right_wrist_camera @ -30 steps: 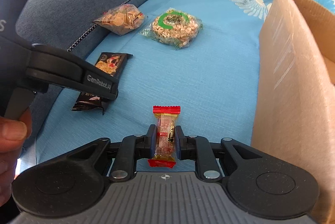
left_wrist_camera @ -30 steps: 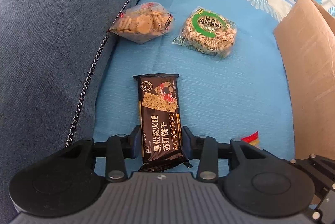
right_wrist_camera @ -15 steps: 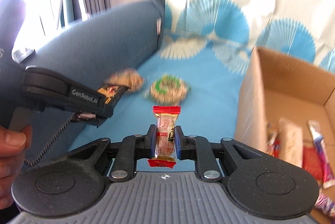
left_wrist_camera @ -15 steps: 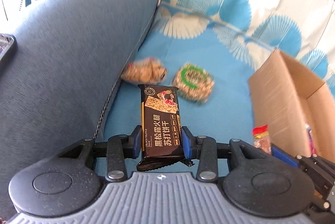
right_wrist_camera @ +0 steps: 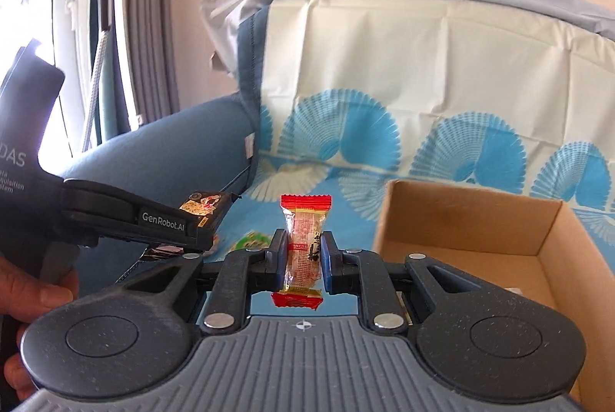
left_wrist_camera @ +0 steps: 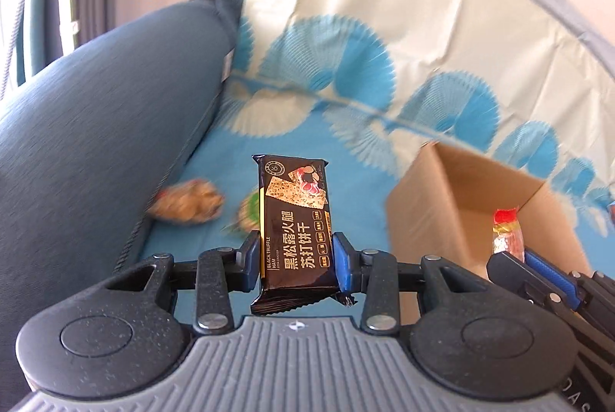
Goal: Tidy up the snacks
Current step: 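Lift and carry the chocolate bar and candy stick with both tools over the box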
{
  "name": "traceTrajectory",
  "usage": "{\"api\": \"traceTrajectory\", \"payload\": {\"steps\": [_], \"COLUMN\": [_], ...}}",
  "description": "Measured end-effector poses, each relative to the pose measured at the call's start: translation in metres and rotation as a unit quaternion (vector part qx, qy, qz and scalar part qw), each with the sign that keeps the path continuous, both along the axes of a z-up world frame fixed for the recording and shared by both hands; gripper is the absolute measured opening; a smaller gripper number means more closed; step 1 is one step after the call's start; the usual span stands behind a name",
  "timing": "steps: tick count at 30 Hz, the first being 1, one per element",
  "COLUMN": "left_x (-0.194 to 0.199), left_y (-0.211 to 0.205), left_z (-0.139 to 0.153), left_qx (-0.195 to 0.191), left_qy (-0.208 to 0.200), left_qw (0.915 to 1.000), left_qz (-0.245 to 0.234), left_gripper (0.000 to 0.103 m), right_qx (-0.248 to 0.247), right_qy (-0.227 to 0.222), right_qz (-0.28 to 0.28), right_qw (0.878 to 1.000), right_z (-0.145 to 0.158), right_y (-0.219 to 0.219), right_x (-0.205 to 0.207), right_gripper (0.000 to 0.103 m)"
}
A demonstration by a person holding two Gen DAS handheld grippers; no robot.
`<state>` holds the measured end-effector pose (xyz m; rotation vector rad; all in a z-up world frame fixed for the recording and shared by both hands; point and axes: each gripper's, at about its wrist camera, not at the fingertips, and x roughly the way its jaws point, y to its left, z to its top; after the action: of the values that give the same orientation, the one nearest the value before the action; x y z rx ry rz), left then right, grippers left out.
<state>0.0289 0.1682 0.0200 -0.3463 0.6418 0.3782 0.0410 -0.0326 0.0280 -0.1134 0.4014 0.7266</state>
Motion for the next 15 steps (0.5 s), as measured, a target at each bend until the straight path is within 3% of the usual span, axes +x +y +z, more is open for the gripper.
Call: {"api": "traceTrajectory", "payload": {"steps": [7,15], "left_x": [0.014,0.041], "left_y": [-0.037,-0.091], "left_z": [0.011,0.014], "left_qx": [0.002,0.008], "left_qy": [-0.051,-0.077], "left_qw": [0.9984,0.9936], "left_qz": [-0.027,-0.082], "left_gripper": [0.042,0.042], "right_qx": [0.023,0.054], "right_qy": [-0.003,0.012], "right_qz": [-0.046,-0.134], "right_qw": [0.999,0.989], "right_z": [0.005,0.001], "right_y": [-0.046,-0.107], "right_x": [0.025,0.051], "right_gripper": [0.019,0.019]}}
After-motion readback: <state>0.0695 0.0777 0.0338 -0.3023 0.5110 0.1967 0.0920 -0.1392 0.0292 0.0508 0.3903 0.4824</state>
